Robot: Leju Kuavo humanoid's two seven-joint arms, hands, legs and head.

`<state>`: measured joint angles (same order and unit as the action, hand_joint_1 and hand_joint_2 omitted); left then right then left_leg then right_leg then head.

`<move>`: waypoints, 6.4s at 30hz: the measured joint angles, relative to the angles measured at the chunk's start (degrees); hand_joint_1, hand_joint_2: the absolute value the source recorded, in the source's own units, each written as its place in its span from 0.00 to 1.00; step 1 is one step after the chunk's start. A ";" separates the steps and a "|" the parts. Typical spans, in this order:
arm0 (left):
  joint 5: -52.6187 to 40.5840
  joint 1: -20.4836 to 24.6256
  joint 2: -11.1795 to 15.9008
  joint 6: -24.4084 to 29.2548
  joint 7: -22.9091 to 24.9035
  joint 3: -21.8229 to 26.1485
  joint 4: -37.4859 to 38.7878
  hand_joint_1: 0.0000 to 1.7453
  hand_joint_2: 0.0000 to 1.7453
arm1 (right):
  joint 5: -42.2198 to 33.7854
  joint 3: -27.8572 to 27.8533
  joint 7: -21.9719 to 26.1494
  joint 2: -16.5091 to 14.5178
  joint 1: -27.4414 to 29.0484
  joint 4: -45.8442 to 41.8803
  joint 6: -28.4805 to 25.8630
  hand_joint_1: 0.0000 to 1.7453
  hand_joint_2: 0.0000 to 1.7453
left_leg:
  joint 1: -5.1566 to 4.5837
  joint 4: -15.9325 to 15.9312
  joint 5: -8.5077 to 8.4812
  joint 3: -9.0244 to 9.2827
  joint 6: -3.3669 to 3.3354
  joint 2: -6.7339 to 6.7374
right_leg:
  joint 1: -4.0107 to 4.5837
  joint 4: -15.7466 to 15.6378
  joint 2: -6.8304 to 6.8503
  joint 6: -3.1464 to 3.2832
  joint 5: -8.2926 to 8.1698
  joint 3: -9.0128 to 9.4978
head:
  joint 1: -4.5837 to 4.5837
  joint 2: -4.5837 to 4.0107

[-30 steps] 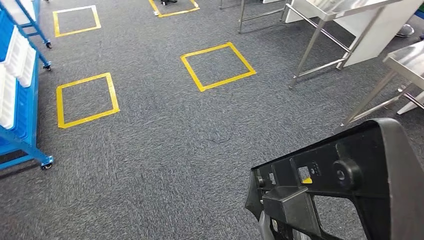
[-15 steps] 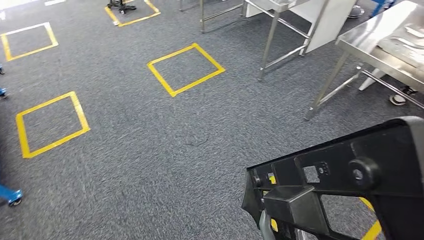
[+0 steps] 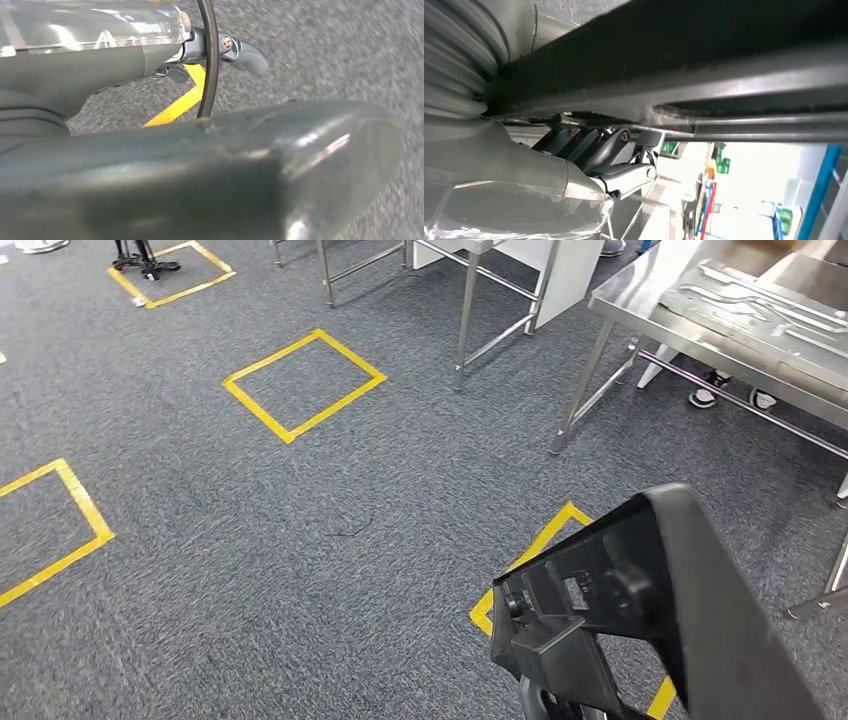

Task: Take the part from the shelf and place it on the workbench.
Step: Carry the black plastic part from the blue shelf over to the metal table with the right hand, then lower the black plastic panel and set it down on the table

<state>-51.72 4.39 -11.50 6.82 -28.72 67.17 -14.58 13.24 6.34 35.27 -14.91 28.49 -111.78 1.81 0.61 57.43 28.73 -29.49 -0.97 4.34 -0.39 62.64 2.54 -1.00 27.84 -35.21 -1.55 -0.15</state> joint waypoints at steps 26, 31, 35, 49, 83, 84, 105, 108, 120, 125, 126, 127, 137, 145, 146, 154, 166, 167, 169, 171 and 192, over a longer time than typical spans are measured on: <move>0.10 -0.04 -0.08 0.09 0.05 0.13 -0.01 0.00 0.00 | 0.00 0.00 0.00 0.00 0.23 -0.34 -0.01 1.00 1.00 | 0.36 0.16 -0.94 -1.34 -0.68 -2.64 | -0.35 10.31 -3.04 -0.80 6.64 -5.16 | 0.11 0.00; 0.01 0.05 -0.11 -0.28 0.07 0.13 0.00 0.00 0.00 | 0.02 0.01 -0.23 0.00 0.26 -0.38 -0.02 1.00 1.00 | 0.18 0.19 -0.15 -0.46 0.09 0.53 | 0.10 -1.56 0.65 0.05 0.09 1.23 | 0.11 0.00; -0.07 0.28 -0.14 -0.49 0.10 0.13 0.00 0.00 0.00 | 0.09 0.14 -0.55 0.00 0.44 -0.69 -0.03 1.00 1.00 | -0.02 0.06 0.51 0.45 1.34 2.33 | 0.62 -4.70 0.45 1.44 -0.49 2.70 | 0.10 0.00; -0.13 0.03 -0.11 -0.44 0.32 0.16 0.00 0.00 0.00 | 0.05 0.55 -1.65 0.00 0.35 -1.08 -0.67 1.00 1.00 | 0.55 4.95 0.46 -3.12 2.17 -6.38 | 0.12 -4.44 -7.67 2.36 -0.48 3.05 | 0.07 0.00; -0.91 -0.18 0.40 -1.57 0.44 0.37 -0.02 0.00 0.00 | 1.68 2.49 -5.58 0.39 -0.13 -1.53 -9.57 1.00 1.00 | -0.33 0.74 -0.95 -2.56 0.20 -3.99 | 0.63 -5.20 -4.14 1.55 2.80 7.26 | 0.10 0.00; -1.04 -0.19 0.40 -1.62 0.45 0.37 -0.02 0.00 0.00 | 1.90 2.52 -6.07 0.39 -0.15 -1.51 -10.26 1.00 1.00 | -0.23 0.43 -0.84 -2.14 -0.09 -3.98 | 0.58 -4.87 -4.05 1.26 2.71 7.29 | 0.11 0.00; -2.65 -0.05 1.16 -2.52 1.55 0.89 0.00 0.00 0.00 | 9.91 6.15 -12.48 2.00 -4.31 0.25 -25.64 1.00 1.00 | 0.83 16.20 8.99 -3.26 2.49 -3.96 | -0.09 -3.93 -3.02 2.86 -0.63 1.75 | 0.09 0.00; -2.66 -0.42 1.35 -2.51 1.62 1.08 0.00 0.00 0.00 | 10.02 6.21 -12.66 2.13 -4.37 0.67 -26.02 1.00 1.00 | 0.46 13.91 12.24 -6.68 2.03 -3.98 | 0.38 -4.02 -3.50 2.98 1.71 5.00 | 0.09 0.00; -5.21 0.01 2.05 -3.35 2.49 1.08 0.00 0.00 0.00 | 31.58 0.76 -25.08 2.69 -9.34 1.40 -39.33 1.00 1.00 | -0.37 1.85 -0.70 -2.56 -1.98 -4.87 | 0.23 9.24 -3.19 -0.04 8.83 1.03 | 0.07 0.00; -5.54 -0.30 2.05 -3.47 2.55 1.02 0.02 0.00 0.00 | 34.55 -1.56 -26.17 3.03 -10.36 1.83 -40.17 1.00 1.00 | 0.22 1.85 2.44 1.10 -0.92 -4.97 | -0.84 2.94 -2.57 -1.17 3.48 -2.00 | 0.07 0.00; -5.69 -0.26 2.06 -3.48 2.55 0.98 0.02 0.00 0.00 | 37.50 -2.01 -26.43 3.05 -10.64 1.92 -40.47 1.00 1.00 | 0.23 1.82 3.11 1.75 -0.56 -5.00 | -0.86 0.50 -2.29 -1.11 1.15 -1.65 | 0.11 0.00; -5.96 -0.17 2.07 -3.49 2.59 0.89 0.02 0.00 0.00 | 41.67 -2.72 -26.82 3.03 -11.04 1.99 -40.78 1.00 1.00 | 0.20 1.66 3.74 2.25 -0.13 -4.97 | -0.76 -0.97 -2.07 -0.87 -0.54 -1.37 | 0.11 0.00; -8.62 0.34 1.98 -3.19 3.80 -0.43 0.13 0.00 0.00 | 68.82 -10.12 -36.09 5.84 -19.35 4.62 -40.18 1.00 1.00 | 0.19 17.41 9.20 -7.71 1.63 -4.64 | -0.29 -3.12 -2.82 2.43 1.95 4.02 | 0.07 0.00; -9.87 0.69 2.49 -3.58 4.70 -1.57 0.20 0.00 0.00 | 75.41 -7.76 -40.92 12.64 -27.43 12.30 -36.09 1.00 1.00 | -1.63 2.05 -3.21 -5.98 -1.93 -4.79 | -0.09 -3.38 -3.02 0.64 3.80 7.94 | 0.08 0.00; -9.87 0.72 2.50 -3.58 4.70 -1.65 0.21 0.00 0.00 | 75.45 -7.51 -41.07 13.16 -27.82 12.70 -36.08 1.00 1.00 | -1.49 1.12 -3.32 -5.03 -2.24 -4.87 | -0.12 -2.30 -2.94 0.26 3.07 7.75 | 0.09 0.00; -10.33 0.89 2.45 -3.79 4.73 -1.78 0.22 0.00 0.00 | 76.63 -5.39 -41.80 15.78 -30.94 15.90 -33.89 1.00 1.00 | -0.23 -0.92 0.31 1.54 -1.80 -5.33 | -1.27 6.41 -2.67 -2.03 6.44 -3.82 | 0.15 0.00; -11.34 1.99 2.39 -3.87 5.33 -2.93 0.30 0.00 0.00 | 76.64 3.07 -44.58 20.33 -40.68 24.06 -27.46 1.00 1.00 | 0.24 15.79 5.11 -6.58 1.70 -4.79 | -0.95 -4.98 -2.51 1.82 -0.98 2.48 | 0.16 0.00; -11.41 1.92 2.39 -3.91 5.37 -2.98 0.31 0.00 0.00 | 75.84 3.47 -44.11 20.41 -41.38 25.06 -26.89 1.00 1.00 | 0.22 16.79 7.23 -8.58 1.68 -4.78 | -0.88 -5.02 -2.58 1.84 -0.21 3.45 | 0.15 0.00; -11.52 1.84 2.40 -4.03 5.44 -3.07 0.31 0.00 0.00 | 71.25 3.94 -42.33 20.44 -42.73 27.24 -25.10 1.00 1.00 | 0.11 14.56 8.44 -10.65 1.36 -4.78 | -0.77 -5.05 -2.68 1.75 1.47 5.65 | 0.15 0.00; -11.51 1.66 2.45 -4.33 5.46 -3.10 0.31 0.00 0.00 | 60.68 3.96 -39.27 19.90 -43.75 28.90 -22.04 1.00 1.00 | -0.15 8.32 2.15 -10.99 0.61 -4.72 | -0.65 -5.06 -2.63 1.56 3.20 7.80 | 0.16 0.00; -11.10 0.95 2.93 -5.42 4.86 -3.08 0.61 0.00 0.00 | 38.91 13.11 -36.62 15.52 -49.92 27.04 -17.10 1.00 1.00 | -0.89 3.02 1.19 1.81 0.02 -8.36 | -0.01 -4.25 -3.36 1.68 -4.97 -2.47 | 0.22 0.00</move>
<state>-62.82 5.34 -8.56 1.40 -23.86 64.08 -13.97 52.15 19.45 -1.34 0.62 -21.43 -84.73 -15.28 -0.29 60.46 29.92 -27.68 -0.96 -4.03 -0.40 58.39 -0.82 0.68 22.88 -37.69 -1.33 -0.15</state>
